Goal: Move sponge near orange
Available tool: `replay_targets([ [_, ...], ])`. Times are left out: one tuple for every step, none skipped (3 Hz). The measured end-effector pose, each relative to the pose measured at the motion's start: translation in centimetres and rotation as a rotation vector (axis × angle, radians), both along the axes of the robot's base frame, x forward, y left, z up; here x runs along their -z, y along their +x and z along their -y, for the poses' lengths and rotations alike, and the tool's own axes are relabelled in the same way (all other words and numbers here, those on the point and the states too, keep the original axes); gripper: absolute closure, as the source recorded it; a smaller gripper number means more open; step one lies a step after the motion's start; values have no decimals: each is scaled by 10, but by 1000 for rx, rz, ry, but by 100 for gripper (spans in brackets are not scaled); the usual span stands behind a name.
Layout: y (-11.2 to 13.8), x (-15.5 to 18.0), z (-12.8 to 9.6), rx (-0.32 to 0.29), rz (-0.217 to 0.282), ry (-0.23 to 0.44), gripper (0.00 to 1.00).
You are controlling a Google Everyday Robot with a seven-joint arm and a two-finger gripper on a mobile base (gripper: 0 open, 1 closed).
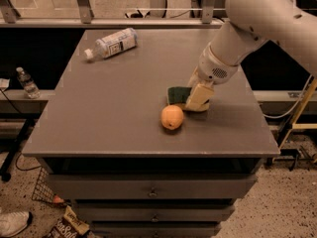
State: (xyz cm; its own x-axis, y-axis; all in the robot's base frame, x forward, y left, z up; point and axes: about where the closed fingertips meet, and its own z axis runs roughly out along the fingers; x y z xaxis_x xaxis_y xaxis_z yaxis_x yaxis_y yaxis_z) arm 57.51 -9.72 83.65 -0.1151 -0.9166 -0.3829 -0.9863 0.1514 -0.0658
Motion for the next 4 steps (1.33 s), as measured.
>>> replay_targets([
  [0, 1, -1, -2, -1, -1, 82],
  [0, 2, -2, -4, -3, -1, 57],
  [0, 3, -3, -5, -5, -1, 34],
  [0, 4, -4, -7, -7, -1, 12],
])
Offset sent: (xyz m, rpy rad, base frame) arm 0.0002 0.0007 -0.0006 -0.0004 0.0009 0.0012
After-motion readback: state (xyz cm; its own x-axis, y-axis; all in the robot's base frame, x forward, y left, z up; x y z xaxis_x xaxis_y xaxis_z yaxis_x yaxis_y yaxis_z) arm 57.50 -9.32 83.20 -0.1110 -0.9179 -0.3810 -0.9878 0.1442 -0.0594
